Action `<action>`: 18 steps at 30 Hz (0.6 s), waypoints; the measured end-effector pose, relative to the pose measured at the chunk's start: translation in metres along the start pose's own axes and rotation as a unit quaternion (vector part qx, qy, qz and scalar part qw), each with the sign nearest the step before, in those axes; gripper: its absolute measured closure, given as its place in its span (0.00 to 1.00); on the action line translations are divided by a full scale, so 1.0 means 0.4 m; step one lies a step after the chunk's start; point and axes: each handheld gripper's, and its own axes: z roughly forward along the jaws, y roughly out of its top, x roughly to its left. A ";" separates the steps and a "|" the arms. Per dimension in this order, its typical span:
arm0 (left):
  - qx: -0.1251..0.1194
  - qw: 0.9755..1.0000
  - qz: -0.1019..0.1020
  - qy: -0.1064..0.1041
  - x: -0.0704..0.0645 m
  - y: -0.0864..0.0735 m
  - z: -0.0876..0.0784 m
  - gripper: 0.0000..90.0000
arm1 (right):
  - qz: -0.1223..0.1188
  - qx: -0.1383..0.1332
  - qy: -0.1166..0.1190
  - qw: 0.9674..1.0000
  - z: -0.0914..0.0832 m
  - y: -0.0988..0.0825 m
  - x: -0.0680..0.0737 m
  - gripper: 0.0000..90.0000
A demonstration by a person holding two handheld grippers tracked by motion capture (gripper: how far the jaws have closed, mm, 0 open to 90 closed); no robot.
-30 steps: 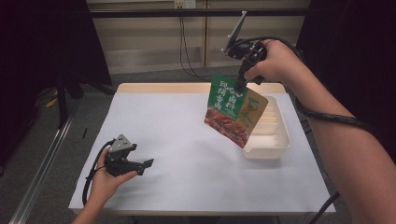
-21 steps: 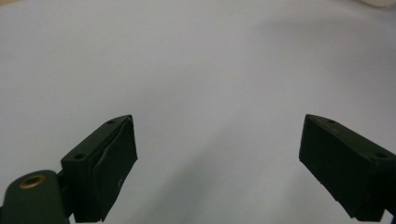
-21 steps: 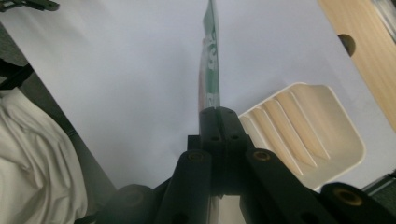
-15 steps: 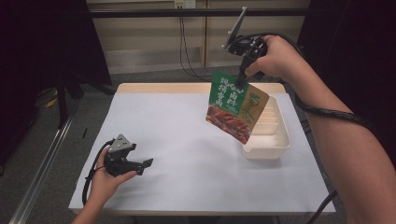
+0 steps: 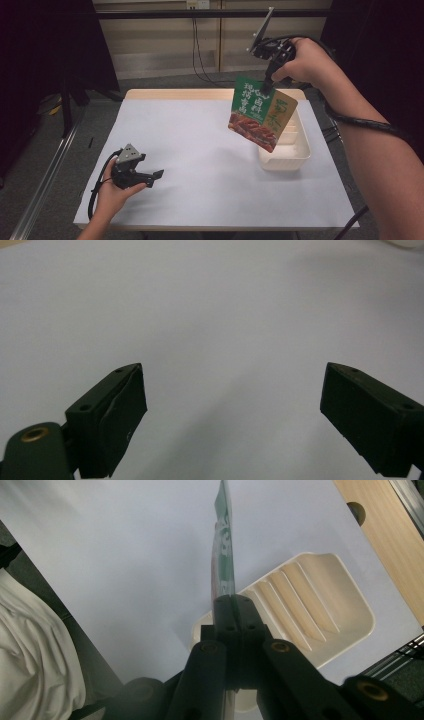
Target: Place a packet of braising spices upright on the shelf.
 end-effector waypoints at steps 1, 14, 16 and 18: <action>0.000 1.000 0.000 0.002 0.000 0.000 0.000 0.12 | 0.001 -0.002 -0.001 1.000 0.000 -0.005 -0.003 1.00; 0.003 1.000 0.006 0.006 -0.002 -0.001 0.002 0.12 | 0.009 0.002 0.001 1.000 -0.011 -0.050 -0.026 1.00; 0.003 1.000 0.003 0.005 -0.003 -0.001 0.003 0.12 | 0.012 0.002 -0.001 1.000 -0.011 -0.056 -0.028 1.00; 0.004 1.000 0.001 0.002 -0.004 -0.001 0.004 0.12 | 0.013 0.003 -0.006 1.000 -0.012 -0.062 -0.031 1.00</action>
